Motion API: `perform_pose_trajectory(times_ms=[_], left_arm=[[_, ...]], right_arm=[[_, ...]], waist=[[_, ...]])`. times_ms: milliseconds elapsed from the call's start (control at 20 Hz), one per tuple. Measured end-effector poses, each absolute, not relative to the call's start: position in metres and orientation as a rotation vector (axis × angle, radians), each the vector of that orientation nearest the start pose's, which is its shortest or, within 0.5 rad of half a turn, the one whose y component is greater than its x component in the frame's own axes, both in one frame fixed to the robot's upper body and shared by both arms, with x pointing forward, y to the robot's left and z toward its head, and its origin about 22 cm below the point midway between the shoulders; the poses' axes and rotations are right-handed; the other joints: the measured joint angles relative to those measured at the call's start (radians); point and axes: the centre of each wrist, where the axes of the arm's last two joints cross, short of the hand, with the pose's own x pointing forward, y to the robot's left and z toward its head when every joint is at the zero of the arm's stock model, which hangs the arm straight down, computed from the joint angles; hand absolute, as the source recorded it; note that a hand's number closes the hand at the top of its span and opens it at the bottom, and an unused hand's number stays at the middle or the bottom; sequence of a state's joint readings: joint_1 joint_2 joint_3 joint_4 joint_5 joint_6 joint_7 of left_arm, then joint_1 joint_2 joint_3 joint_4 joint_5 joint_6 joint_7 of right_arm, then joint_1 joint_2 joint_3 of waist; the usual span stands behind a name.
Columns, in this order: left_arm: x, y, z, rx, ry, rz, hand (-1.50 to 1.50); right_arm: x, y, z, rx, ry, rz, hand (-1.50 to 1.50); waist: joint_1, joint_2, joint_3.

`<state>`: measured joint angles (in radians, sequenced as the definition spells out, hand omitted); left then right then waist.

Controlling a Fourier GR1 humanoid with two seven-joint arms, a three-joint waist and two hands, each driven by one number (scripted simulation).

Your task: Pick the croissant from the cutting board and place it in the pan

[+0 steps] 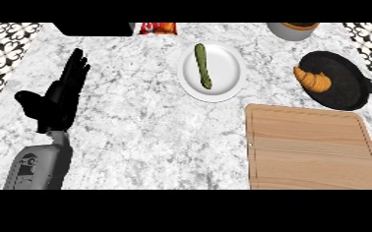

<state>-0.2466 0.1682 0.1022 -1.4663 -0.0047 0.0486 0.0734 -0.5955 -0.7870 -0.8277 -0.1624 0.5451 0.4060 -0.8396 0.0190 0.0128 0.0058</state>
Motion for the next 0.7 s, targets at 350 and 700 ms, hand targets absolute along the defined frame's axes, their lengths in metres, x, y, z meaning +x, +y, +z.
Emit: perform_pose_trajectory(times_ms=[350,700], left_arm=[[0.294,0.273,0.05,0.201,-1.62,-0.041,0.0],[0.292,0.278,0.047,0.208,-1.614,-0.039,0.0]], right_arm=[[0.218,-0.578,0.045,-0.461,-1.637,0.129,-1.5],[0.192,-0.594,0.053,-0.496,-1.591,0.169,-1.5]], waist=[[-0.02,-0.01,-0.002],[-0.027,-0.013,-0.003]])
